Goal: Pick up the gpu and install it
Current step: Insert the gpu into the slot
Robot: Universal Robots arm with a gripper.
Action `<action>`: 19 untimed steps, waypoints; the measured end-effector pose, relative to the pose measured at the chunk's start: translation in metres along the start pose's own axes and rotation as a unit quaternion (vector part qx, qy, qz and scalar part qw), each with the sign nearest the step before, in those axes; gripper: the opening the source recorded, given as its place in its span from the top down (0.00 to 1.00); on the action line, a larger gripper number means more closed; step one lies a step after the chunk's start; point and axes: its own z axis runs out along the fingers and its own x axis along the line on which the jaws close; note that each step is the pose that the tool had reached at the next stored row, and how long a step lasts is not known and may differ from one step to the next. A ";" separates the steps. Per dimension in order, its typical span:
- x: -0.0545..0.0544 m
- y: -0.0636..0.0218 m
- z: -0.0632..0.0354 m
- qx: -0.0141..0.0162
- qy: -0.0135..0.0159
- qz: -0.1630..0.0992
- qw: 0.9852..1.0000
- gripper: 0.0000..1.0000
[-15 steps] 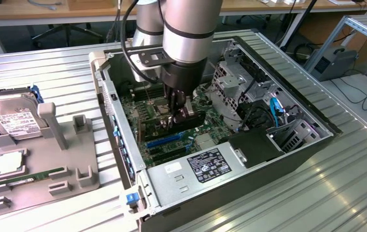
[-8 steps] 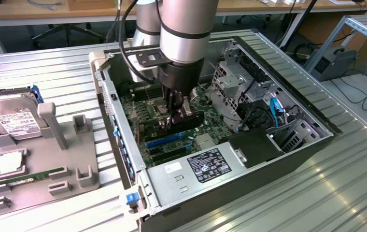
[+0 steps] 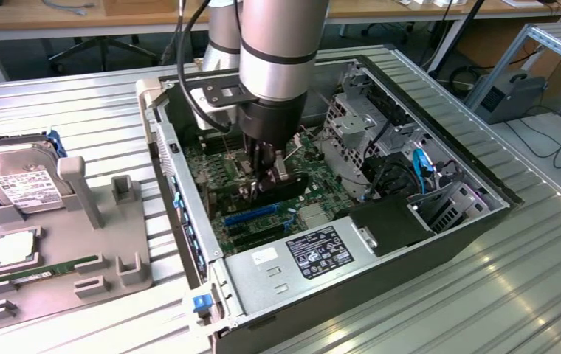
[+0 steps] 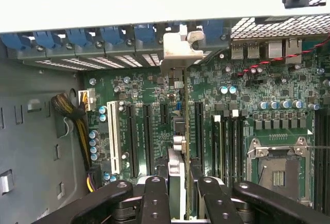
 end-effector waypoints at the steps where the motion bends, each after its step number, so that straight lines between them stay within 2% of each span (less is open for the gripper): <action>1: 0.000 0.0009 0.0004 0.000 0.000 0.000 1.000 0.73; 9: 0.000 0.0056 0.0029 0.000 0.000 0.000 1.000 0.73; 19: 0.000 0.0069 0.0110 0.000 0.000 0.000 1.000 0.73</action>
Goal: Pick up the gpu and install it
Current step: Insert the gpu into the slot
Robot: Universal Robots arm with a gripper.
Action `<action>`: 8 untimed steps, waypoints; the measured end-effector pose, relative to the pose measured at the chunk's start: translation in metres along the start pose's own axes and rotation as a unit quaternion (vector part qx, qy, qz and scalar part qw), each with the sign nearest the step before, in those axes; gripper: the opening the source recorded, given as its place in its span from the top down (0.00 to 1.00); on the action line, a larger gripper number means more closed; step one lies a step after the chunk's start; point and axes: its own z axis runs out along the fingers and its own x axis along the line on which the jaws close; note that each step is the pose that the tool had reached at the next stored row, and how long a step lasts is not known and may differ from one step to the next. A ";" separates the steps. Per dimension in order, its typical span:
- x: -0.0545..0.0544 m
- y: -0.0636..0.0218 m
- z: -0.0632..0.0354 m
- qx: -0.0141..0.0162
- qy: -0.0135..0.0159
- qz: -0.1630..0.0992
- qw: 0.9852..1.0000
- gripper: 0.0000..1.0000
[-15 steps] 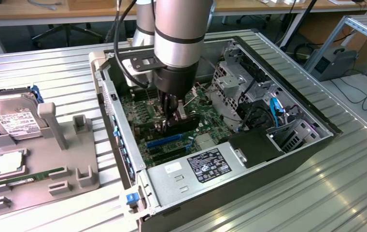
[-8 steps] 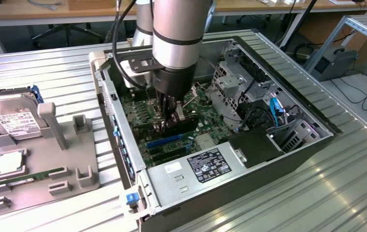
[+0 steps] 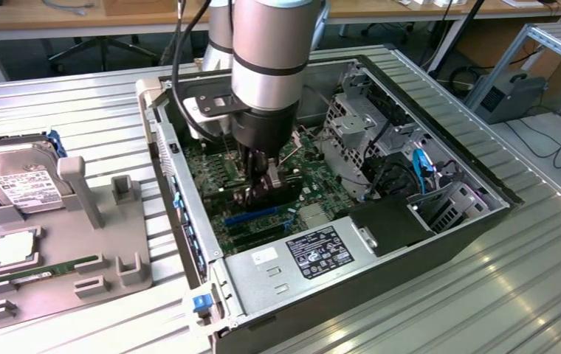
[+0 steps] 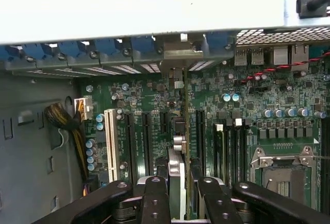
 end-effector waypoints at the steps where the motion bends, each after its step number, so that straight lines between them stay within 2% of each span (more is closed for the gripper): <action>1: 0.000 0.0002 0.0009 0.000 0.000 0.000 1.000 0.73; 8: 0.000 0.0011 0.0063 0.000 0.000 0.000 1.000 0.73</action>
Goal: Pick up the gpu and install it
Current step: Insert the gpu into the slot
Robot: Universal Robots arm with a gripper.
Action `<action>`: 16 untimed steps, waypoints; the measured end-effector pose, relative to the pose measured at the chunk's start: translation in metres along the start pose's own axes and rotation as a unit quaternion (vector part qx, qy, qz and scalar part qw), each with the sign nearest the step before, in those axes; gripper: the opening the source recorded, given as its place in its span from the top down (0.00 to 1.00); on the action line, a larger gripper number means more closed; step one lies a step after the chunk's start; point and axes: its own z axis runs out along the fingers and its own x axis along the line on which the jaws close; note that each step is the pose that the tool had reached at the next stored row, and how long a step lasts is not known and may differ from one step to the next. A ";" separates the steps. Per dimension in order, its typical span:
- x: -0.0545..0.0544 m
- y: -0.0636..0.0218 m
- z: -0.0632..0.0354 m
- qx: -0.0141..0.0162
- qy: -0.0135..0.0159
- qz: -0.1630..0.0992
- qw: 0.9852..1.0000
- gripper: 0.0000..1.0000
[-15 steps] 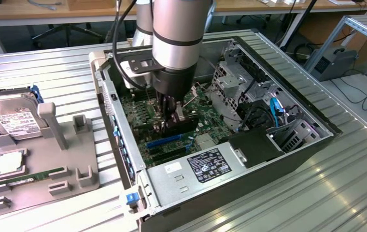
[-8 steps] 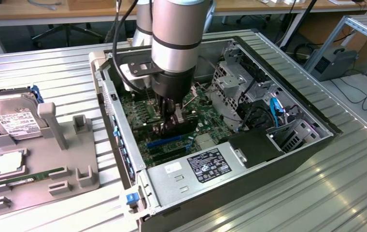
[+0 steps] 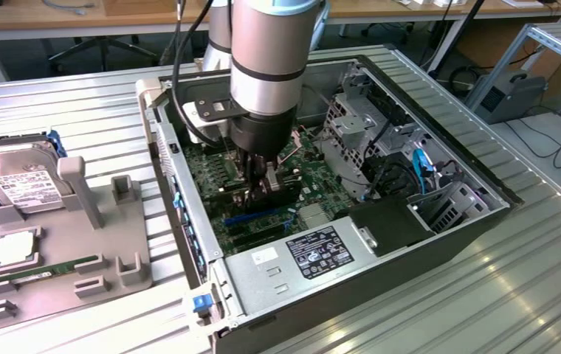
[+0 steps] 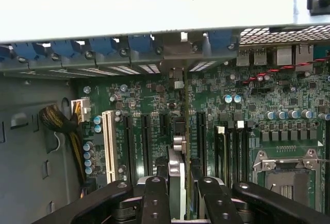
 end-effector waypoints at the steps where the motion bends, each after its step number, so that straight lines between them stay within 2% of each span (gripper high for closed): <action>1: 0.000 0.0003 0.0004 0.000 0.000 0.000 1.000 0.73; 10: 0.000 0.0023 0.0038 0.000 -0.007 0.000 1.000 0.73; 16: 0.000 0.0061 0.0051 0.000 -0.007 0.000 1.000 0.73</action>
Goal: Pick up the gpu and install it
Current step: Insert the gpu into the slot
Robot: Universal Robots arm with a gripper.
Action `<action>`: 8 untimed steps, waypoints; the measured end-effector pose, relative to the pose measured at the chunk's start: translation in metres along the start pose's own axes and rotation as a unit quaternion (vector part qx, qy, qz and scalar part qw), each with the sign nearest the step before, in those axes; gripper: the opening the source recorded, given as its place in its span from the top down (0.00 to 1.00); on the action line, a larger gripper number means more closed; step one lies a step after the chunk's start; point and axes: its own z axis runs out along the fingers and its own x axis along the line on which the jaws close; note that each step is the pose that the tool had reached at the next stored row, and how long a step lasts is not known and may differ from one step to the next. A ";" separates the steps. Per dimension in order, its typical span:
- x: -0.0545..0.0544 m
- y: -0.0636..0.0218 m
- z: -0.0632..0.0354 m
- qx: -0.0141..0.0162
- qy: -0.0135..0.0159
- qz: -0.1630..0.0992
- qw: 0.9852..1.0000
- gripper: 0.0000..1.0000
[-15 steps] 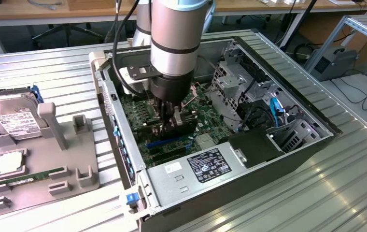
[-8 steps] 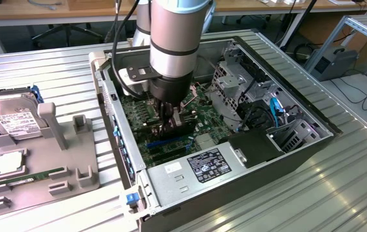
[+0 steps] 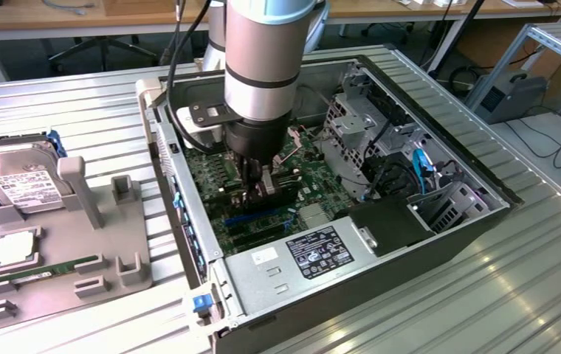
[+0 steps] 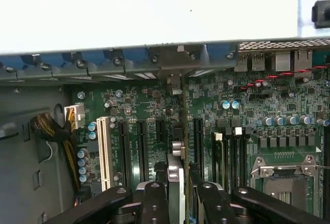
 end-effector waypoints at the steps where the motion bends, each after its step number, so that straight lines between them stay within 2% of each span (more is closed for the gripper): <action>1: 0.000 0.0001 0.0000 0.000 0.000 0.000 1.000 0.73; 8: 0.000 0.0001 0.0007 0.000 0.000 0.000 1.000 0.73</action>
